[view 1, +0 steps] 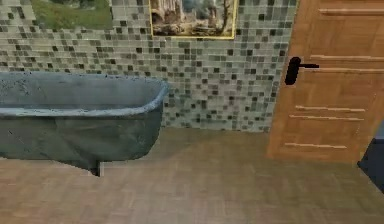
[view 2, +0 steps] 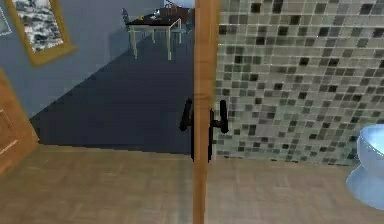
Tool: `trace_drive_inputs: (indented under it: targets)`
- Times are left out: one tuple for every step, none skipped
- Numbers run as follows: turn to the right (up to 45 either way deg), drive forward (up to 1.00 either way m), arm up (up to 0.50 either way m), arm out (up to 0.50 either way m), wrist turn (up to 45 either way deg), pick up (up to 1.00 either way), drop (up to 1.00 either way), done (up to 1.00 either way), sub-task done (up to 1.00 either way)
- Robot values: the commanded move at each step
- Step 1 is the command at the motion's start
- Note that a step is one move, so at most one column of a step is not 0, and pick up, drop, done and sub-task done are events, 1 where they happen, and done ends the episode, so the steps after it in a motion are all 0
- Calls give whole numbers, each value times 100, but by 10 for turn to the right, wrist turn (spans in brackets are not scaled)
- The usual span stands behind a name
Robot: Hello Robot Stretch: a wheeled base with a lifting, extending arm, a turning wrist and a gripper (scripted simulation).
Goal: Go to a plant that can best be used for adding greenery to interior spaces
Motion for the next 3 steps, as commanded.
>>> trace_drive_inputs:
  targets:
    - [0,25,0,0,0,0,0,0,0]
    - [450,0,0,0,0,0,0,0,0]
    - [30,0,0,0,0,0,0,0,0]
